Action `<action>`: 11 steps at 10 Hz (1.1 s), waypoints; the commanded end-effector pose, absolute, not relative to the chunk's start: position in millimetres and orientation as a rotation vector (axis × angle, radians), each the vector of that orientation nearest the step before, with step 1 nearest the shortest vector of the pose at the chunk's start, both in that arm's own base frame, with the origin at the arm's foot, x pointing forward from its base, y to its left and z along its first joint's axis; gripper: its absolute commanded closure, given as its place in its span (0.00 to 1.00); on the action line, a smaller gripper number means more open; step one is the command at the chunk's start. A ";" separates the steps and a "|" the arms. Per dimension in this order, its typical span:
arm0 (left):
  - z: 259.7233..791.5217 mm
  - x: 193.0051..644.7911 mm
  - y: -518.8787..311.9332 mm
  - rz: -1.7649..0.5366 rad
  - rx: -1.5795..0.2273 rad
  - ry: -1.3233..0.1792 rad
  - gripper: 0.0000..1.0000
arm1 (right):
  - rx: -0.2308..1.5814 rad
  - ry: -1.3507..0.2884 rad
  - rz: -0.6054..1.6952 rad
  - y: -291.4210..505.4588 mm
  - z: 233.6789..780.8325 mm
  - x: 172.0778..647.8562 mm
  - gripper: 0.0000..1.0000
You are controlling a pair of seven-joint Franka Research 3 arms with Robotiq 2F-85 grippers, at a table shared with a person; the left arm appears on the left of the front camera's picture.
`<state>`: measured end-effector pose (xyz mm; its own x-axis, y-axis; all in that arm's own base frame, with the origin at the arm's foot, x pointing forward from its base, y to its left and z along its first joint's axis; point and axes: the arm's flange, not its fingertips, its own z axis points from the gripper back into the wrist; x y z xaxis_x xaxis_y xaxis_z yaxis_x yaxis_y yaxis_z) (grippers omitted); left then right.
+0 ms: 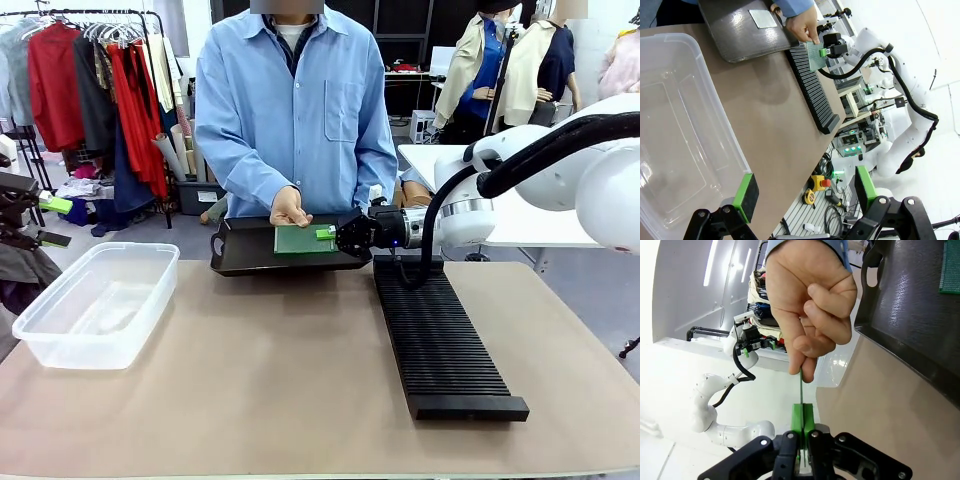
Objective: Sort PCBs into racks and boxes based on the side picked up.
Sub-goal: If the short side of the Blank PCB is picked up, insert it into the PCB Rack ; if the long side is picked up, place it in the Organizing box.
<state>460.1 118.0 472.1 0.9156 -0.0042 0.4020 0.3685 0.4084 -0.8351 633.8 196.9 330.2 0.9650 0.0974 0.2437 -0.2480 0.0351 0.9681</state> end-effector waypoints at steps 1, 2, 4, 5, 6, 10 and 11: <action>472.7 458.5 117.7 -0.243 -1.125 -0.365 0.00 | 1.512 -0.122 0.269 198.3 330.9 633.4 1.00; 472.7 458.5 117.7 -0.243 -1.125 -0.365 0.00 | 1.512 -0.122 0.269 198.3 330.9 633.4 1.00; 472.7 458.5 117.7 -0.243 -1.125 -0.365 0.00 | 1.512 -0.122 0.269 198.3 330.9 633.4 1.00; 472.7 458.5 117.7 -0.243 -1.125 -0.365 0.00 | 1.512 -0.122 0.269 198.3 330.9 633.4 1.00; 472.7 458.5 117.7 -0.243 -1.125 -0.365 0.00 | 1.512 -0.122 0.269 198.3 330.9 633.4 1.00; 472.7 458.5 117.7 -0.243 -1.125 -0.365 0.00 | 1.512 -0.122 0.269 198.3 330.9 633.4 1.00; 472.7 458.5 117.7 -0.243 -1.125 -0.365 0.00 | 1.512 -0.122 0.269 198.3 330.9 633.4 1.00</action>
<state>460.1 118.0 472.1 0.9156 -0.0042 0.4020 0.3685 0.4084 -0.8351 633.6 196.9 329.9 0.9650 0.0983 0.2433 -0.2478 0.0359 0.9681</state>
